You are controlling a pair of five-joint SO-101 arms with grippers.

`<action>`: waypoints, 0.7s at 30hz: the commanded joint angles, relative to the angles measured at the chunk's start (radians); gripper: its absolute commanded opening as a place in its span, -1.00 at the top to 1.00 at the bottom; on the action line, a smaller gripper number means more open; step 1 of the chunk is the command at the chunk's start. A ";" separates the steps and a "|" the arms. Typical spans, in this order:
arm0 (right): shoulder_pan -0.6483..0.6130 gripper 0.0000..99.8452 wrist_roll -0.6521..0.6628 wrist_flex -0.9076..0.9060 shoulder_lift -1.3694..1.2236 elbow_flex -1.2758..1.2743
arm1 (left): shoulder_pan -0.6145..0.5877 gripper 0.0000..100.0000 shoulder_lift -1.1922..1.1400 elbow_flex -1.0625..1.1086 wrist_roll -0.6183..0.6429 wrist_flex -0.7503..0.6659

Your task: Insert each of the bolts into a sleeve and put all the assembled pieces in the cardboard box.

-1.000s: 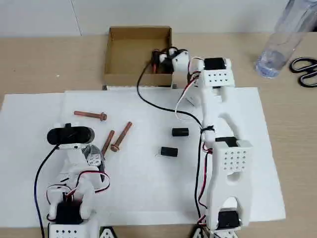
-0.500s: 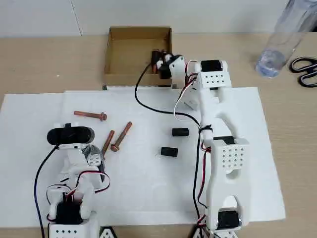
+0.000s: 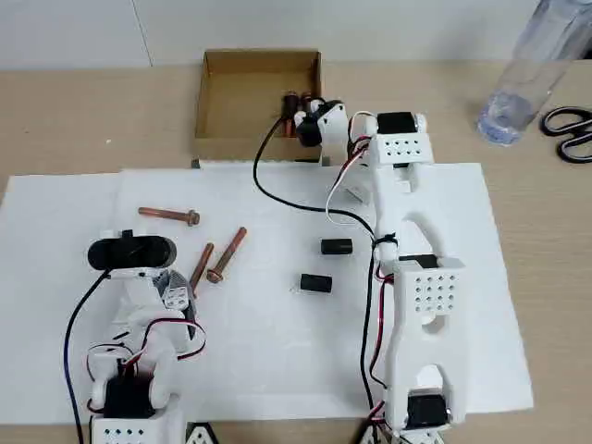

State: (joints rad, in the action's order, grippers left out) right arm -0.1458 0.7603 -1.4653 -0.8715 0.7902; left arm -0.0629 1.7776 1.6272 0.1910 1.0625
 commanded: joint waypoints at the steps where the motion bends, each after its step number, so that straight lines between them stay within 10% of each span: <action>1: -0.007 0.98 -0.041 0.018 -0.002 0.005 | -0.008 0.99 0.009 -0.004 -0.003 -0.020; 21: -0.007 1.00 -0.433 -0.274 0.166 0.092 | -0.008 0.99 0.009 -0.004 -0.003 -0.020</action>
State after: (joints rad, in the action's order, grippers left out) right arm -0.1534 0.4135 -1.7001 -0.7963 0.8332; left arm -0.0629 1.7776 1.6272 0.1910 1.0625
